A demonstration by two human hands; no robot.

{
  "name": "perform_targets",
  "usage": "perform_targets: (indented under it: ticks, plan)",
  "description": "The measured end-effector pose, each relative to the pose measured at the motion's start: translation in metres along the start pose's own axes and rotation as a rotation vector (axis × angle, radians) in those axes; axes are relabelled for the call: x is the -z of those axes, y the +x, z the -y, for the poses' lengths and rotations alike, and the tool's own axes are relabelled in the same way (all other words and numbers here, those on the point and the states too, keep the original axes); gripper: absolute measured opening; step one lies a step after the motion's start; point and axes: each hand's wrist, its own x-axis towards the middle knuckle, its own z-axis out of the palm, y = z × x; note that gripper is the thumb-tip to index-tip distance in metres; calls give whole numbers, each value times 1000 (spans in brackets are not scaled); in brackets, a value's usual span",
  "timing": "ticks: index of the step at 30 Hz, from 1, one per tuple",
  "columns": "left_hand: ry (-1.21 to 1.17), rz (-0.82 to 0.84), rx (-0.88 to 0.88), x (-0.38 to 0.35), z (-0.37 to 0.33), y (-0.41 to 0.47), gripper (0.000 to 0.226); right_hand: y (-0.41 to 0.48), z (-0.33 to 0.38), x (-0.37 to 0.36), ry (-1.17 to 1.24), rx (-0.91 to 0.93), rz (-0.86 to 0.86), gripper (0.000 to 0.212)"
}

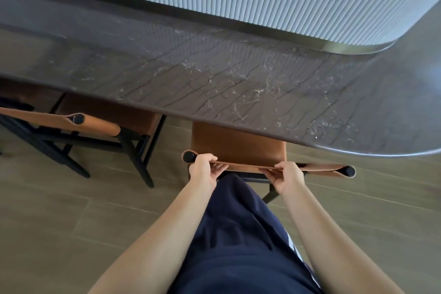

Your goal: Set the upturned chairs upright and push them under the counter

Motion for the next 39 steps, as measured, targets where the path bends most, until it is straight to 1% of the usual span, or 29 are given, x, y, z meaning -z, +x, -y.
perform_targets:
  ticks: [2,7,9,13,16,19,22,26,31,35,39]
  plan:
    - [28,-22,-10,1,-4,0,26,1,-4,1,18,7,6,32]
    - [62,-41,-51,6,-19,4,22,-4,-16,-2,64,37,43,47]
    - [67,-47,-65,8,-25,5,22,-5,-19,-5,65,33,60,48]
    - [76,-53,-119,8,-39,10,23,-8,-20,-22,83,-1,67,30]
    - [99,-71,-156,5,-50,15,24,-7,-21,-34,95,-13,69,29]
    - [132,-90,-173,0,-64,21,23,-4,-22,-45,102,-48,110,26]
    - [131,-105,-177,-1,-78,30,33,-1,-24,-59,104,-96,131,21]
    - [111,-91,-162,-4,-86,35,36,4,-18,-68,82,-100,118,20]
    - [77,-49,-149,-1,-87,36,29,7,-17,-66,60,-85,152,18]
    - [20,22,-116,3,-88,33,11,5,-16,-63,15,-94,187,19]
    - [-75,93,-106,12,-83,29,17,2,-3,-53,128,-203,212,10]
